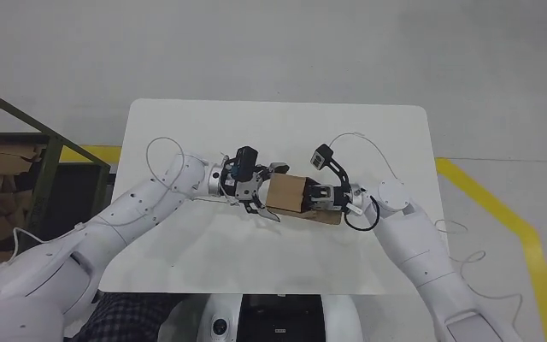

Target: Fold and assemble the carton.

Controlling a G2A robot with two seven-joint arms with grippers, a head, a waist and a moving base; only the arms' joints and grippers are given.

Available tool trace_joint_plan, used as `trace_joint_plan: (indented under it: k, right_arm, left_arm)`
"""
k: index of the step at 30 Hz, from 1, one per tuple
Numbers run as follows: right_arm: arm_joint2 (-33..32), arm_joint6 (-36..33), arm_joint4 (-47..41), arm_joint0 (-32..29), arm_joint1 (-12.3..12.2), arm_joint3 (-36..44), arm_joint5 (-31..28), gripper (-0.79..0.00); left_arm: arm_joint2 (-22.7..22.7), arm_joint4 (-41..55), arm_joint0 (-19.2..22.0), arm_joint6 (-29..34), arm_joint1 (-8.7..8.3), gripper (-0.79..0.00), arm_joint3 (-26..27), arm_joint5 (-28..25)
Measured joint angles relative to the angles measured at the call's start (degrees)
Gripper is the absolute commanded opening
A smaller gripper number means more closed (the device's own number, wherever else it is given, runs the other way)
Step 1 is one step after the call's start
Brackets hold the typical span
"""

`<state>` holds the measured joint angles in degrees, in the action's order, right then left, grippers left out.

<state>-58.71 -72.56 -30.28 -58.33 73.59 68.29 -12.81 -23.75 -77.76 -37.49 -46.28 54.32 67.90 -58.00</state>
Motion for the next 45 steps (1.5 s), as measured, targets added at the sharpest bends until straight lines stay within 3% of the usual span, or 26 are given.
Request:
trace_joint_plan:
  k: [1,2,4,7,12,18,21,30,45]
  right_arm:
    - [0.0,0.0,0.0,0.0,0.0,0.0,-0.1,-0.785]
    - [0.1,0.1,0.1,0.0,0.0,-0.1,-0.2,-0.785]
    - [0.1,0.2,0.1,0.0,0.0,-0.2,-0.3,-0.785]
    - [0.2,0.2,0.0,0.1,-0.1,-0.3,-0.3,-0.785]
    - [0.4,0.2,0.0,0.3,-0.1,-0.5,-0.5,-0.785]
    - [0.5,0.7,0.8,0.8,-0.2,-1.2,-0.9,-0.785]
    - [0.1,0.8,1.3,0.9,-0.4,-1.5,-1.2,-0.785]
    - [-0.8,-0.4,0.9,0.0,-1.0,-0.9,-1.0,-0.785]
    - [4.8,0.6,-3.1,3.9,1.3,-6.2,-3.2,-0.785]
  left_arm:
    - [0.2,0.1,0.2,0.0,0.03,-0.129,-0.1,0.0]
    - [0.4,0.2,0.3,0.0,0.06,-0.132,-0.2,0.0]
    - [0.8,0.6,0.6,0.0,0.11,-0.332,-0.4,0.0]
    - [1.3,0.8,1.0,0.0,0.14,-0.397,-0.8,0.0]
    - [2.1,1.4,1.5,0.0,0.21,-0.379,-1.4,0.0]
    - [2.6,2.4,1.9,0.0,0.12,-0.277,-1.5,0.0]
    - [2.9,3.1,2.0,0.0,-0.07,-0.311,-1.4,0.0]
    - [3.7,4.5,2.5,0.0,-0.6,-0.283,-1.1,0.0]
    - [4.8,6.2,3.2,0.0,-0.17,-0.296,-1.1,0.0]
